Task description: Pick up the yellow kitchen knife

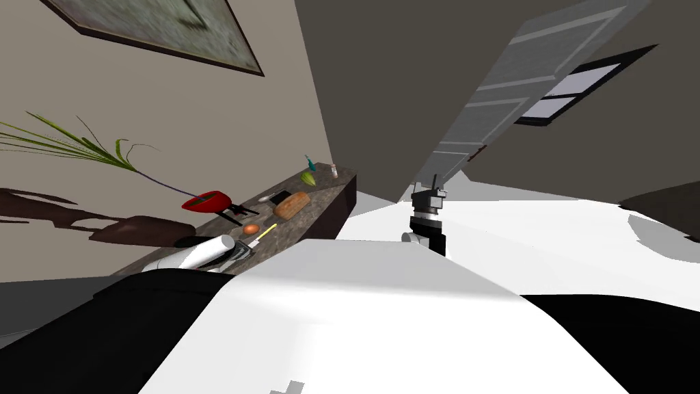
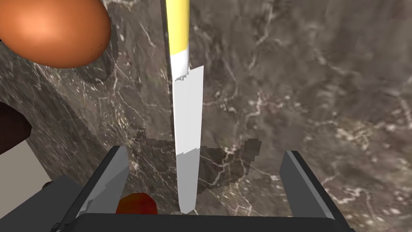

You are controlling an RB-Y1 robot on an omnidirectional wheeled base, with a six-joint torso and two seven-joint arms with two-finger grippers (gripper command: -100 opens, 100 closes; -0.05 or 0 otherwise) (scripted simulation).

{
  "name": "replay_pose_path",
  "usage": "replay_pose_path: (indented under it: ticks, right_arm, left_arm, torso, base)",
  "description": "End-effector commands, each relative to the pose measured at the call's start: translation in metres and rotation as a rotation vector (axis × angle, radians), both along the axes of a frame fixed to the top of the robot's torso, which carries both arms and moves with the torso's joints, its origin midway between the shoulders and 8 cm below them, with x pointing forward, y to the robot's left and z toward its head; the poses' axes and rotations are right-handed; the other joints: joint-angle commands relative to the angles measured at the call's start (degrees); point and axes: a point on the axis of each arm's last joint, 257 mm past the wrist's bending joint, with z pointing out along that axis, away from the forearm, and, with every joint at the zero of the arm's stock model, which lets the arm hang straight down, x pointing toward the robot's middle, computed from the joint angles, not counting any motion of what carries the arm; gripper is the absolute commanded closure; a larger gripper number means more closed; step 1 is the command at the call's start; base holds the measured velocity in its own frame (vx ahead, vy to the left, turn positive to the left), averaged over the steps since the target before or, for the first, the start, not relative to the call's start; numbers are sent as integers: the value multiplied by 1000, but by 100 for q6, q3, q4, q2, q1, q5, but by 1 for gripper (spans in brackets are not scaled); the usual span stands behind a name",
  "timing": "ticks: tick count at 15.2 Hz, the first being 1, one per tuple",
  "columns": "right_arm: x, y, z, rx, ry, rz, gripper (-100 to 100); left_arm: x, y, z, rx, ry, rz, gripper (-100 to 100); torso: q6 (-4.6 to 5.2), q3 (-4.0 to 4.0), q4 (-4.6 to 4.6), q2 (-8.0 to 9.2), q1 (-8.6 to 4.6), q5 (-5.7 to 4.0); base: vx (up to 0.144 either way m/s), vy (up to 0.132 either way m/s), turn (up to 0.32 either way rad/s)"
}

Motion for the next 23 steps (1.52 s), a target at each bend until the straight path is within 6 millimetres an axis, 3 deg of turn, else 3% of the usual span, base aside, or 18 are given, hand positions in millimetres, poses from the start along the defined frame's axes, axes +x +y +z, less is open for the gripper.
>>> replay_pose_path:
  ticks: [1,13,23]
  right_arm:
    - [0,0,0,0,0,0,0]
    - [0,0,0,0,0,0,0]
    - [0,0,0,0,0,0,0]
  left_arm:
    - [-5,-2,-1,-24,8,17,-100]
    - [-39,-19,-6,-198,65,129,-100]
    - [-66,-46,-12,-356,125,198,-100]
  torso:
    - [0,0,0,0,0,0]
    - [-2,-8,-3,-15,11,3]
    - [-4,-17,-6,-30,1,1]
  base:
    - [-45,59,-161]
    - [-37,72,-153]
    - [-6,61,-86]
